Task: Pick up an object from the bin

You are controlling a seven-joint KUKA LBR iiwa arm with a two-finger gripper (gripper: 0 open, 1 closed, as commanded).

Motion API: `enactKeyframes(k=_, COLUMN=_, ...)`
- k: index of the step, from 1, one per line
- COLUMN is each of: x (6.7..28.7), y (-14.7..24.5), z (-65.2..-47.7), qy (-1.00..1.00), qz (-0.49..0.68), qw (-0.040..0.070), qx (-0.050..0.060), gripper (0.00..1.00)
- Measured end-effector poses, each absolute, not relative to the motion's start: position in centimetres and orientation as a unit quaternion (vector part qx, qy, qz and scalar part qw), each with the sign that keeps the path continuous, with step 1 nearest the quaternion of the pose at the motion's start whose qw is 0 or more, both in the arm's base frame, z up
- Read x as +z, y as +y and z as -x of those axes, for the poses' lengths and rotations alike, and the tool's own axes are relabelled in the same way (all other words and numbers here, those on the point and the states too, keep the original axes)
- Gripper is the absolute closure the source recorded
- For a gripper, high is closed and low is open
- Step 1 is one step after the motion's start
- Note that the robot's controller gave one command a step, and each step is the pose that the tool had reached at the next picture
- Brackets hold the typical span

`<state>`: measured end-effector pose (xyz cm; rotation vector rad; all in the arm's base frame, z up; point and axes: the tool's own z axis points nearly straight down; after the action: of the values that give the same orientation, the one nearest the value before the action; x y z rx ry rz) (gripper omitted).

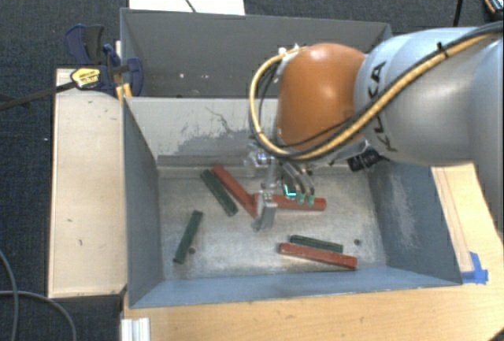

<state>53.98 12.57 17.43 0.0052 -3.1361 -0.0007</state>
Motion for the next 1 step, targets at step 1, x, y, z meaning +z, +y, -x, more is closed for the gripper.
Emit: enactKeyframes(k=1, x=7.29, y=10.95, z=-53.12, qy=-0.967, qz=0.256, qw=0.002, qx=0.001, gripper=0.0)
